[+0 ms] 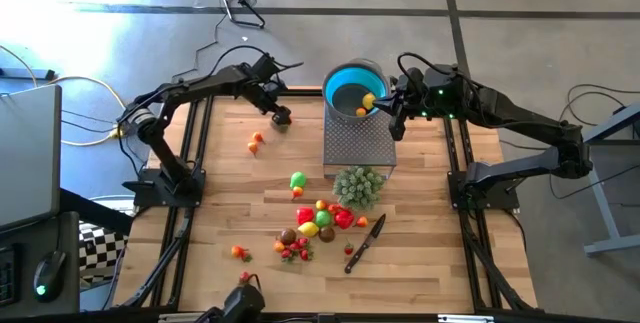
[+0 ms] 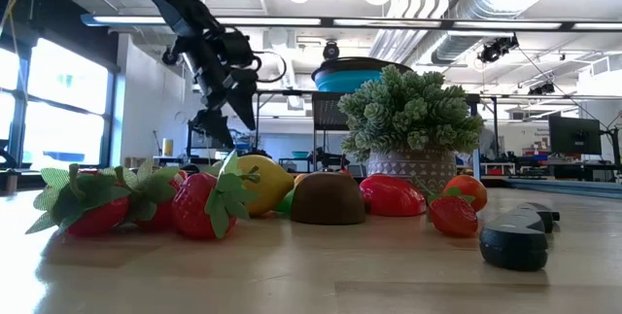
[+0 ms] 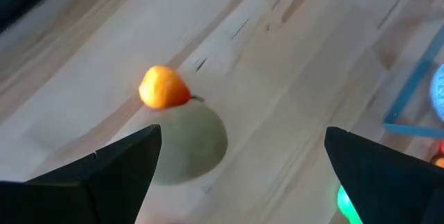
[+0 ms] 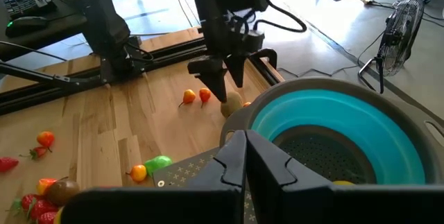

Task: Pick & Place Fruit
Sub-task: Put the brown kiwi into the blue strainer bowl

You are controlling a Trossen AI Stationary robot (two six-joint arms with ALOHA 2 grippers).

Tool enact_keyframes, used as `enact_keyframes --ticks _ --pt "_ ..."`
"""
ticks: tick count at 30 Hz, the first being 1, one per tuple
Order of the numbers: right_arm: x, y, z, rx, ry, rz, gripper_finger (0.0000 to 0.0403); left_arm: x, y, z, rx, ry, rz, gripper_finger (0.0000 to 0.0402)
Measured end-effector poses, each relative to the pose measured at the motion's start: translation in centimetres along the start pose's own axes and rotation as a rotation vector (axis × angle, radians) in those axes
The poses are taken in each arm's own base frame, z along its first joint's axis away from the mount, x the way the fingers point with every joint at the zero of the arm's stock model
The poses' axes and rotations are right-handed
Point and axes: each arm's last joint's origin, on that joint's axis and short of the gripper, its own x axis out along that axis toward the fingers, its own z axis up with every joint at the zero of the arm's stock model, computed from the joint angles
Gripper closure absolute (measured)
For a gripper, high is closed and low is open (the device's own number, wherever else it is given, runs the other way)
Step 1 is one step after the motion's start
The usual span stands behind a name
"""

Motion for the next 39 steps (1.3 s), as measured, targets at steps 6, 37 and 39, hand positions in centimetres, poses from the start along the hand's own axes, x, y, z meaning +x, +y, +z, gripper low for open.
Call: enact_keyframes --ticks 6,37,39 --pt "0.0 0.0 0.0 0.0 0.0 0.0 0.0401 1.6 0.6 -0.1 -0.02 0.048 0.003 0.0005" --pt "0.0 0.0 0.0 0.0 0.003 0.0 0.0401 3.0 -0.2 -0.9 -0.014 0.138 0.04 0.0005" --pt "0.0 0.0 0.0 0.0 0.003 -0.001 0.0401 3.2 -0.7 -0.9 0.011 0.132 0.054 0.0005"
